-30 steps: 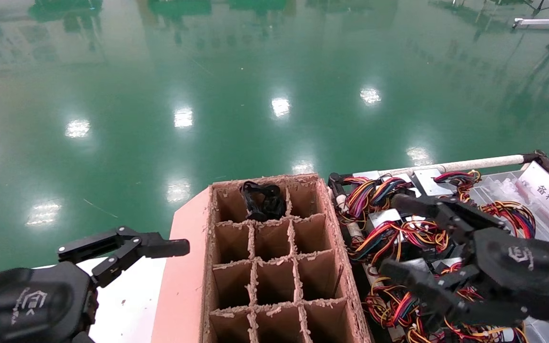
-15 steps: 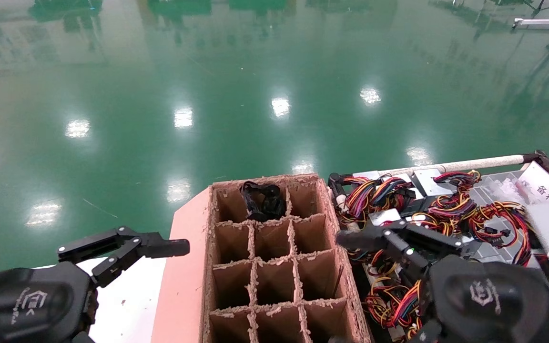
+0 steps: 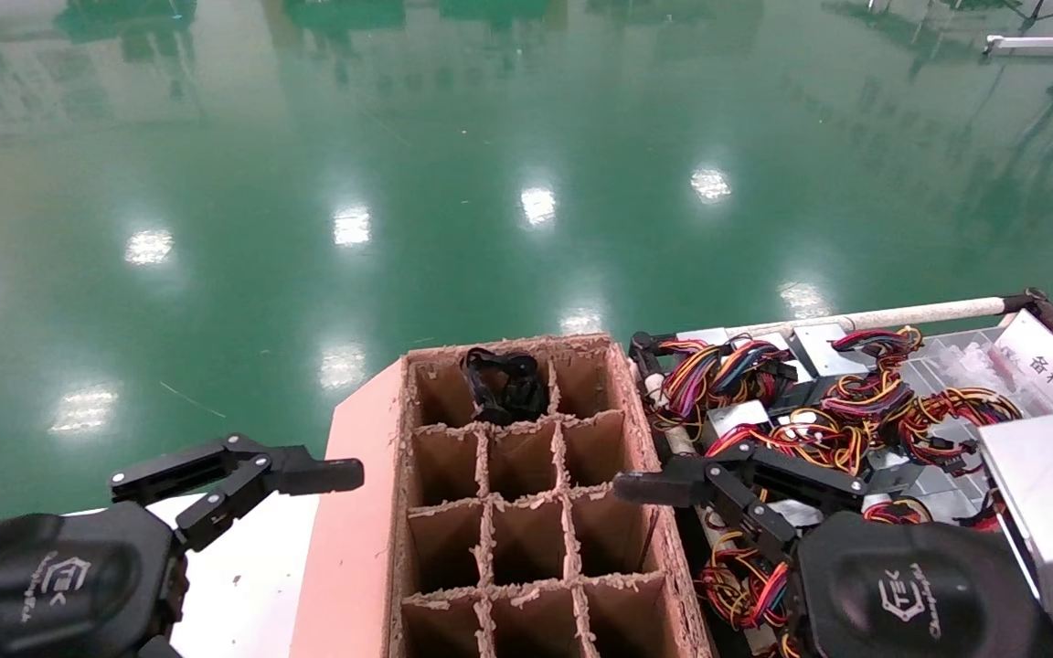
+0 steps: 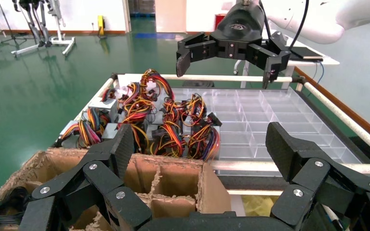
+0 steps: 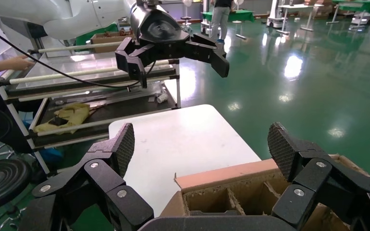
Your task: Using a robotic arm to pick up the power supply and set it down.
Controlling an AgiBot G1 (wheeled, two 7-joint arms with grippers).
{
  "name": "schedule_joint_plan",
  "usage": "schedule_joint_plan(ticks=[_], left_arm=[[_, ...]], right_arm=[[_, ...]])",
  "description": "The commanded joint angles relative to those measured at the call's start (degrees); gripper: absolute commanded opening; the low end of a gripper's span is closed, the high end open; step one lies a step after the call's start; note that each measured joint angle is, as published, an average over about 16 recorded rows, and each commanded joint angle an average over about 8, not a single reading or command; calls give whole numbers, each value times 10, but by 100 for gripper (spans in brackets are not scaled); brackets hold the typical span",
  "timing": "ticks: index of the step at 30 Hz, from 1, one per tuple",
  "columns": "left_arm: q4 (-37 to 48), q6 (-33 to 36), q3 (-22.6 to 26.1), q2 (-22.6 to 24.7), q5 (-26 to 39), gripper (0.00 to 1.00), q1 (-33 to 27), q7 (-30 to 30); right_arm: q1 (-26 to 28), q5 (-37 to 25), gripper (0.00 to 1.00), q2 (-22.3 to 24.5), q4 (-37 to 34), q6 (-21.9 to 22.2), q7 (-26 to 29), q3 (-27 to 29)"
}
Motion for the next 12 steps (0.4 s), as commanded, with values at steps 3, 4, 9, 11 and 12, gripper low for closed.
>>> schedule_joint_plan(ticks=[3, 4, 9, 11, 12], left_arm=[[0, 0, 0, 0, 0, 100, 0, 0], [0, 0, 0, 0, 0, 100, 0, 0], [0, 0, 0, 0, 0, 100, 0, 0], [0, 0, 0, 0, 0, 100, 0, 0], [0, 0, 0, 0, 0, 100, 0, 0]], right_arm=[[0, 3, 100, 1, -5, 0, -2, -3], [0, 4, 100, 1, -6, 0, -2, -3], [0, 7, 100, 1, -9, 0, -4, -5], [0, 7, 100, 1, -10, 0, -4, -6], [0, 7, 100, 1, -10, 0, -4, -6]])
